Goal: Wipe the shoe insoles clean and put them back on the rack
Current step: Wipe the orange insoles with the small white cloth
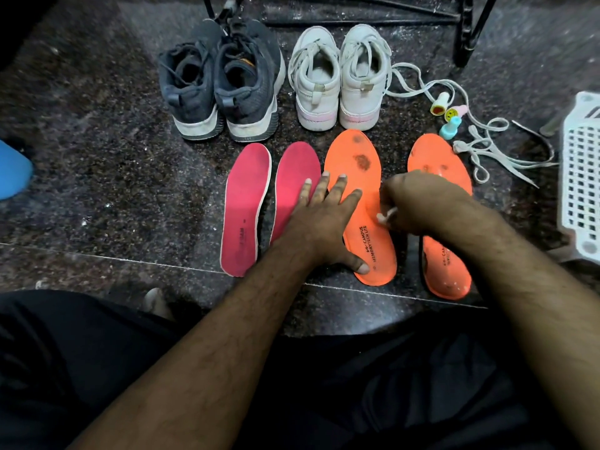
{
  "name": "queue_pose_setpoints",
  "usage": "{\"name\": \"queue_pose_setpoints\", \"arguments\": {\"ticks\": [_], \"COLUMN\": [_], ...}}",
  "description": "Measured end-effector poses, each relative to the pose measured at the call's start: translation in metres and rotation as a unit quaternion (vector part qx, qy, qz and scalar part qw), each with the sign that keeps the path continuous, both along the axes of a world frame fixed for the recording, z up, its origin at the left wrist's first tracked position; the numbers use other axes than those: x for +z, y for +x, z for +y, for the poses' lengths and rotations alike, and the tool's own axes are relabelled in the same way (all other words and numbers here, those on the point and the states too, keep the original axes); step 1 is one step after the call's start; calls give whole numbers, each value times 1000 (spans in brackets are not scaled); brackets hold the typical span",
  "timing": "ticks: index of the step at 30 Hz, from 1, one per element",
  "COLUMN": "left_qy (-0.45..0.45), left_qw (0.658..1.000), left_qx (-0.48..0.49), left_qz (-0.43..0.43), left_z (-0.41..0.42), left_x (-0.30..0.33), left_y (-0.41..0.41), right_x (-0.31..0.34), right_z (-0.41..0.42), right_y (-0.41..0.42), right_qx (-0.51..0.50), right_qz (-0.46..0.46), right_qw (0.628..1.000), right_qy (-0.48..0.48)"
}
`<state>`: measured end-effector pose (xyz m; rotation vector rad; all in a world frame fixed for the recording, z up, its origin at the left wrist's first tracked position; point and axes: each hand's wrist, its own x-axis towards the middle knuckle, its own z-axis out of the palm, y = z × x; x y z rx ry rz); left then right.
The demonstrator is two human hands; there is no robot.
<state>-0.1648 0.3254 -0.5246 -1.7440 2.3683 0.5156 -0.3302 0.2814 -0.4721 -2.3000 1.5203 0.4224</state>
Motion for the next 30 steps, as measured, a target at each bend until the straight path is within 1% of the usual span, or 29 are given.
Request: {"name": "queue_pose_setpoints", "arguments": {"ticks": [1, 2, 3, 4, 5, 6, 8, 9, 11, 14, 18, 22, 25, 28, 30], "left_qy": [0, 2, 2, 2, 2, 2, -2, -3, -2, 2, 5, 22, 30, -9, -29], "left_qw": [1000, 1000, 1000, 1000, 1000, 1000, 1000, 1000, 1000, 1000, 1000, 998, 994, 986, 973], "left_qx": [0, -1, -1, -2, -4, -5, -6, -7, -9, -11, -17, -11, 44, 128, 194], "left_qz": [0, 0, -1, -1, 0, 1, 5, 6, 4, 8, 24, 50, 92, 109, 122], "left_z": [0, 0, 0, 0, 0, 0, 0, 0, -1, -2, -3, -6, -12, -22, -26], "left_x": [0, 1, 1, 1, 1, 1, 1, 1, 1, 1, 0, 5, 20, 33, 36], "left_y": [0, 0, 0, 0, 0, 0, 1, 1, 3, 4, 5, 12, 21, 39, 54], "right_x": [1, 3, 2, -1, -5, -7, -8, -6, -4, -9, -12, -10, -10, -10, -9], "right_z": [-1, 0, 3, 7, 8, 6, -2, -4, -2, 7, 10, 11, 7, 3, 3], "right_y": [0, 1, 4, 6, 6, 5, 3, 3, 6, 12, 16, 16, 12, 12, 17], "right_qx": [-5, 4, 21, 31, 27, 7, -43, -50, -27, 10, 8, -18, -40, -51, -42], "right_qz": [-25, -33, -25, 1, 17, 10, -50, -79, -97, -51, -28, -43, -79, -156, -207], "right_qw": [1000, 999, 997, 997, 998, 1000, 996, 994, 995, 998, 998, 998, 995, 986, 977], "right_qy": [8, 42, 71, 77, 56, 18, -52, -63, -20, 37, 49, 47, 36, -18, -34]}}
